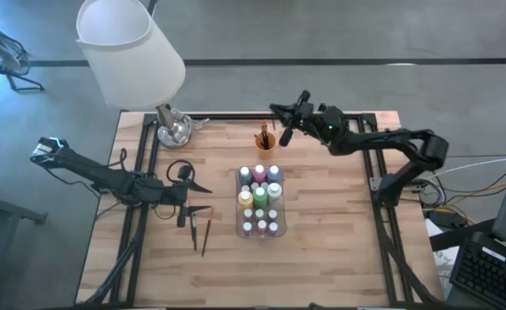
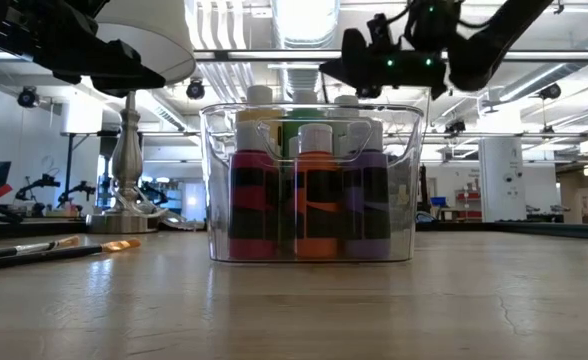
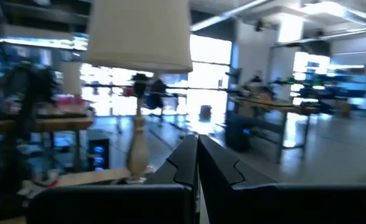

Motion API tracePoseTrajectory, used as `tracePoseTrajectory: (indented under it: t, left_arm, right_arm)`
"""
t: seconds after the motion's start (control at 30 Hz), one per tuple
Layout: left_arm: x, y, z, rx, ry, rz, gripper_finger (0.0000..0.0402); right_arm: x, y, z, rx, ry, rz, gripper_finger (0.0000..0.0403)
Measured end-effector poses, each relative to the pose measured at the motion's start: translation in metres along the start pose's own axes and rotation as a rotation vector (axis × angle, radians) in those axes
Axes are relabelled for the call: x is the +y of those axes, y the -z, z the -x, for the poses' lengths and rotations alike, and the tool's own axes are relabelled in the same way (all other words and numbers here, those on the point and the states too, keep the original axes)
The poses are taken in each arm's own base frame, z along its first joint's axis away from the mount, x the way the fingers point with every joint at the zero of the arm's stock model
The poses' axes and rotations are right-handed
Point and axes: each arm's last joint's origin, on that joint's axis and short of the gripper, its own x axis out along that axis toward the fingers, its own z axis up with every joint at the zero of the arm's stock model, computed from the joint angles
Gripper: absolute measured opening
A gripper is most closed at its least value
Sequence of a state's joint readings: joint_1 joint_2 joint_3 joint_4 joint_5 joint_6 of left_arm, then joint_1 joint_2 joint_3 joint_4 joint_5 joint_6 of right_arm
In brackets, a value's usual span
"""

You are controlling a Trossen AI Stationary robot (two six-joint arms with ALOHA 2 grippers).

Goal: Pick & Place Paint Supplies
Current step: Put the gray paintbrush into the yellow cup

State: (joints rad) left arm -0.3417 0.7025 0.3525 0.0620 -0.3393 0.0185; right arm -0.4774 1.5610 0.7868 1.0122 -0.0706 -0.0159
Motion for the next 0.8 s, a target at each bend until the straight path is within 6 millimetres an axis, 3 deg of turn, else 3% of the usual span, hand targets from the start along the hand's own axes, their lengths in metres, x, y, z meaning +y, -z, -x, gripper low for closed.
tracePoseTrajectory:
  t: [0.13, 0.47, 0.8]
  left_arm:
    - [0.000, 0.000, 0.000, 0.000, 0.000, 0.000, 0.0223]
    - [0.000, 0.000, 0.000, 0.000, 0.000, 0.000, 0.0223]
    - [0.000, 0.000, 0.000, 0.000, 0.001, 0.000, 0.0223]
  right_arm:
    - [0.005, 0.016, -0.006, -0.039, -0.093, -0.027, 0.0008]
    - [0.009, 0.050, -0.006, -0.004, -0.133, -0.042, 0.0008]
    - [0.009, 0.068, -0.007, -0.004, -0.127, -0.019, 0.0008]
